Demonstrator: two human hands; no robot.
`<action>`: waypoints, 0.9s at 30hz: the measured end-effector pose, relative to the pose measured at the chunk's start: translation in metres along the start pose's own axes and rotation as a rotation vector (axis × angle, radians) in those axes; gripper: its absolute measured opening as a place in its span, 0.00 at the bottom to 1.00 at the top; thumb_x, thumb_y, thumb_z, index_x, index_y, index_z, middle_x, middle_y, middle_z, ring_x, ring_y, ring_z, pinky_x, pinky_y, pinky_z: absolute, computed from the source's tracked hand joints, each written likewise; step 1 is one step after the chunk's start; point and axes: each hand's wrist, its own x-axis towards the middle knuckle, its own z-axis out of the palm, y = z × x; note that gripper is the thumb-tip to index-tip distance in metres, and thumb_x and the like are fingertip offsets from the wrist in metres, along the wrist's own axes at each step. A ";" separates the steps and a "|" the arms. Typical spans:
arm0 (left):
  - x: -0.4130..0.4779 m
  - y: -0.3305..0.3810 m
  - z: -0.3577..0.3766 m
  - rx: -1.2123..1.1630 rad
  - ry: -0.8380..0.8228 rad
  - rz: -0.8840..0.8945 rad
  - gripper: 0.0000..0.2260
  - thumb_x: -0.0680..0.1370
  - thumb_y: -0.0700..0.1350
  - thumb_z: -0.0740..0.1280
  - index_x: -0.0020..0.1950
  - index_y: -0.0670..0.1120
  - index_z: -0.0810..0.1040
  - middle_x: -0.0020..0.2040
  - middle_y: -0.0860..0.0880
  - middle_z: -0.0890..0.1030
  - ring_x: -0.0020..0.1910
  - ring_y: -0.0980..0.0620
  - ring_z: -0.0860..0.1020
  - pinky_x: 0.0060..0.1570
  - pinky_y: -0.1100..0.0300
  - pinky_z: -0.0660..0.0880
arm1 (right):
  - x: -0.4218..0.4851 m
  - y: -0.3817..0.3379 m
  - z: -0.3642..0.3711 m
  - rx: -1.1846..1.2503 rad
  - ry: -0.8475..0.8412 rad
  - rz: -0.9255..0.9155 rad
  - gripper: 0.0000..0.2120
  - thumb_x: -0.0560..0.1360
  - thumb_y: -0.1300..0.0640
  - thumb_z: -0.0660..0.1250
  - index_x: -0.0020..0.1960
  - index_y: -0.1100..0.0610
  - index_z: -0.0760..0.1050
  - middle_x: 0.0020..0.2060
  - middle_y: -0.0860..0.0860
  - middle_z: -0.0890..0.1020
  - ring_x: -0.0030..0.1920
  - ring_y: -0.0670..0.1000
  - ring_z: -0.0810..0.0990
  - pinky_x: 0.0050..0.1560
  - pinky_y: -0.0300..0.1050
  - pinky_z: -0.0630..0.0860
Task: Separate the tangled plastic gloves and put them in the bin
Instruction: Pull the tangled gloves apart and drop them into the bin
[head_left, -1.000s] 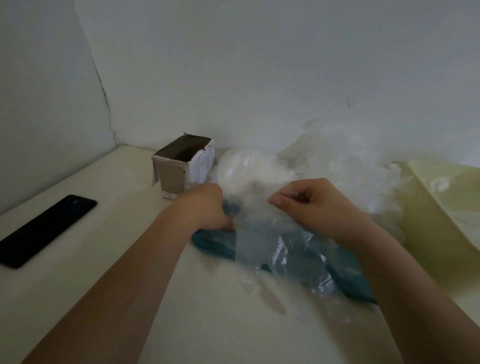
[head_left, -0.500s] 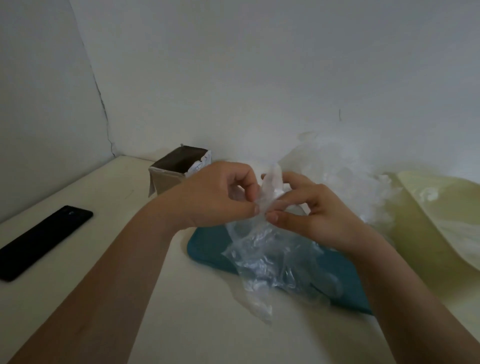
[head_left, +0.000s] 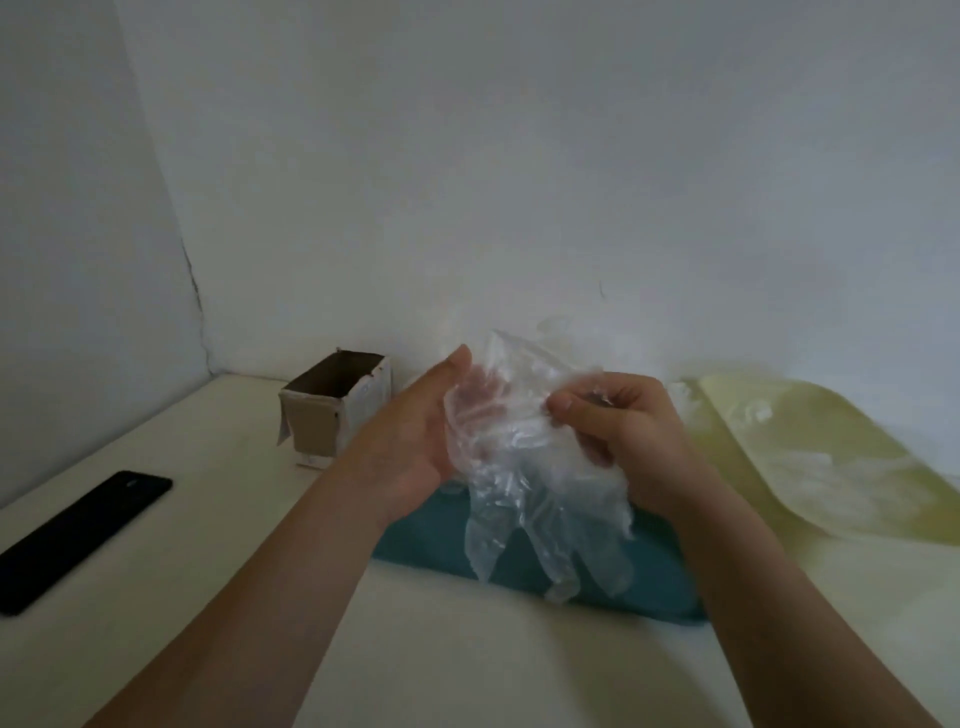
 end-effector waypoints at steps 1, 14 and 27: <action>0.003 -0.005 0.004 0.033 -0.050 -0.036 0.16 0.77 0.53 0.72 0.57 0.42 0.86 0.59 0.43 0.85 0.57 0.43 0.85 0.54 0.47 0.81 | -0.001 -0.005 -0.004 -0.026 -0.004 0.007 0.07 0.77 0.65 0.72 0.40 0.63 0.84 0.22 0.47 0.74 0.24 0.48 0.65 0.28 0.39 0.61; 0.026 -0.029 0.057 0.644 0.003 0.257 0.12 0.77 0.51 0.75 0.56 0.44 0.85 0.33 0.50 0.80 0.27 0.54 0.70 0.26 0.63 0.68 | -0.033 -0.040 -0.087 -0.198 0.170 0.051 0.07 0.76 0.63 0.74 0.39 0.60 0.85 0.25 0.47 0.80 0.22 0.43 0.66 0.24 0.36 0.61; 0.019 -0.055 0.027 0.631 -0.113 -0.048 0.08 0.80 0.42 0.72 0.55 0.38 0.85 0.38 0.46 0.81 0.30 0.53 0.75 0.32 0.62 0.76 | -0.044 -0.049 -0.116 -0.251 0.270 0.097 0.05 0.76 0.62 0.74 0.44 0.62 0.87 0.25 0.41 0.78 0.21 0.41 0.68 0.23 0.31 0.60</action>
